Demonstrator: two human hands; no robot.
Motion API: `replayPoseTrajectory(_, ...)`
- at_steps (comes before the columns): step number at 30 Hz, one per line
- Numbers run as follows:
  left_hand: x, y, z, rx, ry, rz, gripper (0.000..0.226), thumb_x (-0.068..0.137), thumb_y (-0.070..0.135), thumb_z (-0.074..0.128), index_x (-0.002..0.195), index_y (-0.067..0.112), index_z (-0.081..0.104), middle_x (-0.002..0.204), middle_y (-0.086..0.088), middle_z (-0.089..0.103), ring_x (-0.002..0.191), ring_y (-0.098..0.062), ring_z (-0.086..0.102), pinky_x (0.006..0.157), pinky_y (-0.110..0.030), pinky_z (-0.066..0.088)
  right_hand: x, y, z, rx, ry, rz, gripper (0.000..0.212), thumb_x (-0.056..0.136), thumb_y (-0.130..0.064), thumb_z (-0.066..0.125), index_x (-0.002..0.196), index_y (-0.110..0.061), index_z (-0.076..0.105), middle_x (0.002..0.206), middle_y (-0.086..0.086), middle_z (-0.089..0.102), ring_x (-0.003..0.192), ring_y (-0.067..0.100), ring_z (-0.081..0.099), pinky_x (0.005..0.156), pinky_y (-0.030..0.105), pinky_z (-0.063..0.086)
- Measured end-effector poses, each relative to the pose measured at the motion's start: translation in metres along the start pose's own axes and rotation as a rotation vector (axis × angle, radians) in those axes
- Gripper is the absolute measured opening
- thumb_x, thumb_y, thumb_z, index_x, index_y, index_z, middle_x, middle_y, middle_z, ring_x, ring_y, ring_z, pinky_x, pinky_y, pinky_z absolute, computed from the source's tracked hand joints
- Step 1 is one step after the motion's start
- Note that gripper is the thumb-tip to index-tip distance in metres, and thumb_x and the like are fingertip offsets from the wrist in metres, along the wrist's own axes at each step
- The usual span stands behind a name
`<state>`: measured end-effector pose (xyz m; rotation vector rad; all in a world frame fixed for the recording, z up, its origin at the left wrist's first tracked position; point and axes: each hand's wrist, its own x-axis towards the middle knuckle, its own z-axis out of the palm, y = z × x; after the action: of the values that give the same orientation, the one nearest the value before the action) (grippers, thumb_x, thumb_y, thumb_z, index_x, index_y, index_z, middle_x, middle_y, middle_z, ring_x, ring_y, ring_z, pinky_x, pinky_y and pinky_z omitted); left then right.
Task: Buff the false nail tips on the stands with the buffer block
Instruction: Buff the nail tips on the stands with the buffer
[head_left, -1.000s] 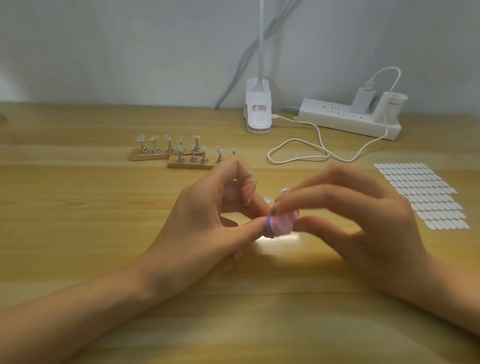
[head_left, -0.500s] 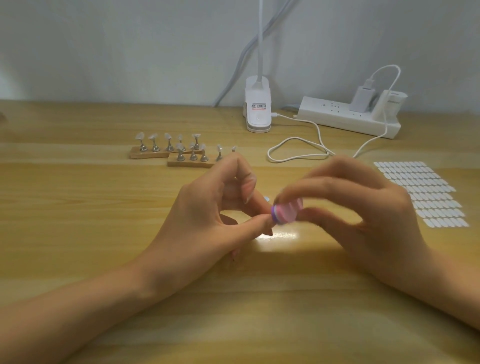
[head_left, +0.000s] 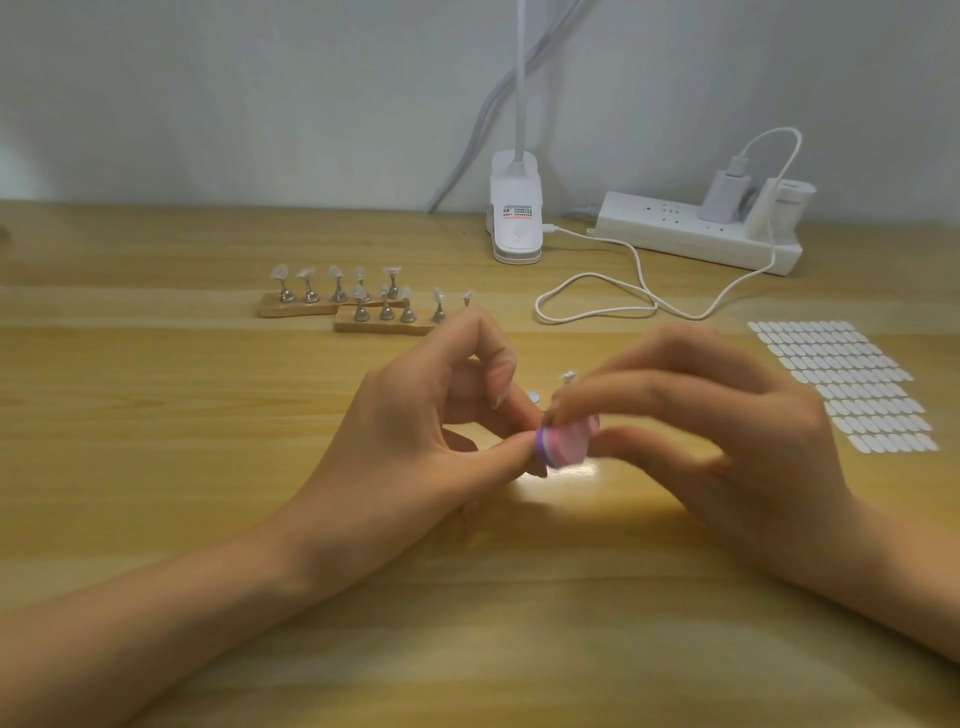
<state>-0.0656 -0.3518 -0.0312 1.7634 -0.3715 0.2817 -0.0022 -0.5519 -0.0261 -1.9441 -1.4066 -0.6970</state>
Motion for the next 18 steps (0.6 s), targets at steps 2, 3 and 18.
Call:
replayPoseTrajectory(2,0.0000,0.0005,-0.0003,-0.008,0.000,-0.004,0.035,0.077,0.025,0.076,0.083,0.023,0.041,0.075,0.001,0.072,0.071,-0.021,0.073,0.040,-0.019,0.042,0.0003,0.0000,0.0003,0.002,0.000,0.019,0.013,0.090,-0.020,0.068,0.096,-0.012,0.077,0.087,0.007,0.068,0.082,0.023,0.067,0.076,0.043,0.052)
replayPoseTrajectory(3,0.0001,0.0009,-0.0003,0.000,0.002,-0.005,0.036,0.076,0.027,0.076,0.083,0.023,0.041,0.075,0.001,0.072,0.071,-0.020,0.073,0.040,-0.020,0.042,0.0005,0.0003,0.0002,-0.009,0.000,0.007,0.013,0.090,-0.021,0.068,0.096,-0.013,0.077,0.087,0.006,0.069,0.081,0.022,0.066,0.076,0.041,0.051)
replayPoseTrajectory(18,0.0003,0.0014,-0.0006,-0.062,0.036,-0.010,0.035,0.076,0.023,0.077,0.081,0.023,0.042,0.076,-0.005,0.072,0.067,-0.019,0.071,0.041,-0.020,0.043,-0.0004,0.0050,-0.0017,0.102,-0.014,0.025,0.017,0.091,-0.020,0.069,0.108,-0.022,0.069,0.095,0.003,0.066,0.088,0.017,0.067,0.082,0.032,0.051)
